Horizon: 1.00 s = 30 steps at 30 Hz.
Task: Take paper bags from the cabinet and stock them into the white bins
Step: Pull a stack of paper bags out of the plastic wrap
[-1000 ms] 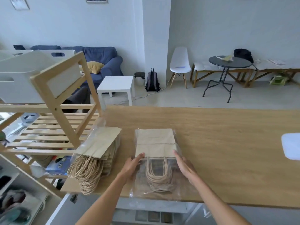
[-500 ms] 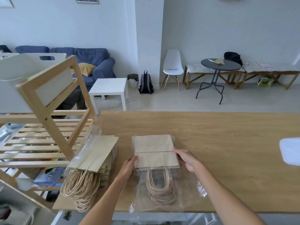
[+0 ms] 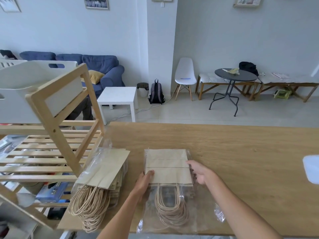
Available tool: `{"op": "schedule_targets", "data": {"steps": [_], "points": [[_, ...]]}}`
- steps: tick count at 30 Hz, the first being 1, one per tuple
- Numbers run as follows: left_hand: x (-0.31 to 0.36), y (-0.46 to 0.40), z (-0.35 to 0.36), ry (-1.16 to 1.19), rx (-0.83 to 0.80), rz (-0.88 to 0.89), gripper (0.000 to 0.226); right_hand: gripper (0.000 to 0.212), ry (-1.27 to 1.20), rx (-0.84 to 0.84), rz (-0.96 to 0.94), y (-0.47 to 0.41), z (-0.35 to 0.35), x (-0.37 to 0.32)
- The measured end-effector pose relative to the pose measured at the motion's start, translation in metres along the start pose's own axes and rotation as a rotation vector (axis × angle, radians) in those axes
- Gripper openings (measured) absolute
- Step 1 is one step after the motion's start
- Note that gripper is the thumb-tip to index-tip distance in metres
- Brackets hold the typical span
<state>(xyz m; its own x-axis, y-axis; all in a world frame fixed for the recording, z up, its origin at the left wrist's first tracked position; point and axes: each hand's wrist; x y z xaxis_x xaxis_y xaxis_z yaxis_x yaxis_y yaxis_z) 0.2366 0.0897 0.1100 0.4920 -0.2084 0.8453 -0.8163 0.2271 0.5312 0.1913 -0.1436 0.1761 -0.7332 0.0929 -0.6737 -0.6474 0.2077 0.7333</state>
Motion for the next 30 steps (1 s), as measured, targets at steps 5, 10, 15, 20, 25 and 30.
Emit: {"op": "schedule_targets", "data": {"steps": [5,10,15,20,25,30], "points": [[-0.031,-0.040,-0.009,-0.012,0.025,0.050,0.078,0.024,-0.087,0.084,0.041,-0.005,-0.018,0.000],[0.005,0.013,-0.010,-0.004,-0.044,0.053,0.044,0.074,-0.108,0.059,-0.078,-0.007,-0.012,-0.006],[0.010,0.019,-0.012,0.054,-0.047,0.038,0.029,0.100,0.067,0.005,-0.160,-0.002,0.004,-0.015],[-0.002,0.008,-0.015,0.038,-0.075,0.040,0.039,0.085,0.110,-0.018,-0.168,0.003,0.012,-0.017],[0.003,0.011,-0.014,0.036,-0.067,0.037,0.037,0.094,0.042,-0.039,-0.095,0.009,0.020,-0.008],[0.005,0.012,-0.013,0.055,-0.068,0.045,0.032,0.122,-0.018,-0.080,-0.090,-0.038,0.000,0.011]]}}
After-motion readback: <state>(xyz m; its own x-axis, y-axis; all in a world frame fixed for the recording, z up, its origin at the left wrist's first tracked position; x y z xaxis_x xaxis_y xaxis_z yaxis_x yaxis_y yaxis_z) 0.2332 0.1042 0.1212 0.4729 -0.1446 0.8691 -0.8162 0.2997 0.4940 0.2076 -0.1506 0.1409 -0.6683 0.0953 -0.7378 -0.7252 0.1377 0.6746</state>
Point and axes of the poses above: each hand's wrist, its own y-axis away from the middle knuckle, its own z-axis out of the palm, x = y × z, and after that the axes turned 2 degrees about -x, right-handed
